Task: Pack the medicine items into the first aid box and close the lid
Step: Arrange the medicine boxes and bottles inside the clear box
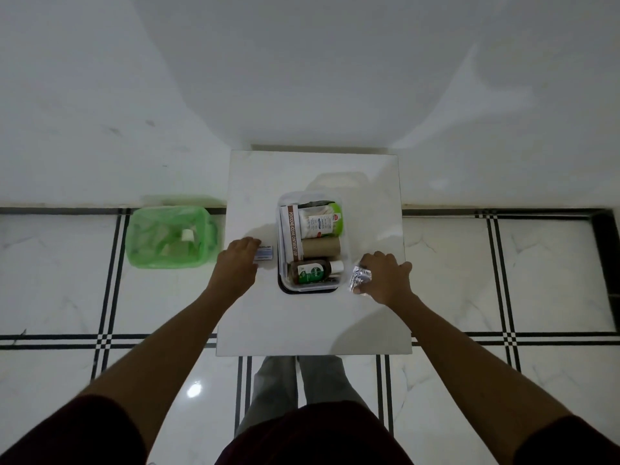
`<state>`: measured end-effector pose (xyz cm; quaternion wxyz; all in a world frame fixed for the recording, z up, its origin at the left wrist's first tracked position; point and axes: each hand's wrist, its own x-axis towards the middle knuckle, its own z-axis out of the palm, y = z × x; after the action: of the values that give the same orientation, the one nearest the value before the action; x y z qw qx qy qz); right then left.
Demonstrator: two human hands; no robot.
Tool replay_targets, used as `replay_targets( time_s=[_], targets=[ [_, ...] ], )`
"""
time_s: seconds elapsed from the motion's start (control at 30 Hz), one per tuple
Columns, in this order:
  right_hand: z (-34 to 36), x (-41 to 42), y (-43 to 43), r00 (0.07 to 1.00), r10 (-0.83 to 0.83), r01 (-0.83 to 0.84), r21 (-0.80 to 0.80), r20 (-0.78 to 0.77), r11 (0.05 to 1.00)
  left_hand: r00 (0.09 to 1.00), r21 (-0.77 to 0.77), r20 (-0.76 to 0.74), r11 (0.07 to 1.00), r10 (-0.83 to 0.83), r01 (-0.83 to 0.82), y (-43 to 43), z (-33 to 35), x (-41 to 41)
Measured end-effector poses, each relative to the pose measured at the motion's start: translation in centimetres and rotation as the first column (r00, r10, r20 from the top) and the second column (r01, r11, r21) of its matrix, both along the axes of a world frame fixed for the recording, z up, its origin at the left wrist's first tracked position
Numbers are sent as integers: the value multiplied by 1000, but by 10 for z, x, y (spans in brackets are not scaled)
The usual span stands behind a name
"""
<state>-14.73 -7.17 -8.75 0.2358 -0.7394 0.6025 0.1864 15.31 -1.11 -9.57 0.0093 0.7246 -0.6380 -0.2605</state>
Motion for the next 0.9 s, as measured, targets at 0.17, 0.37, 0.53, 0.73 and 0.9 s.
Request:
replay_targets(
  time_s=[0.17,0.37,0.53,0.73,0.9],
  targets=[
    [14,-6,-14,895,-296,272,115,333,955,996,15,9,996,93,-93,6,3,-4],
    [72,-16,-30,696,-457,506,73,554,860,846,121,-244,881,474,-458,21,13,2],
    [114,0,-27,302,-658,575,419,690,703,677,60,-387,749,626,-659,21,45,1],
    [103,40,-5,380,-659,425,511,649,748,767,-71,-452,839,455,-539,-11,82,-4],
    [85,60,12,567,-541,400,367,621,840,846,-195,-490,920,209,-340,-32,102,-20]
  ],
)
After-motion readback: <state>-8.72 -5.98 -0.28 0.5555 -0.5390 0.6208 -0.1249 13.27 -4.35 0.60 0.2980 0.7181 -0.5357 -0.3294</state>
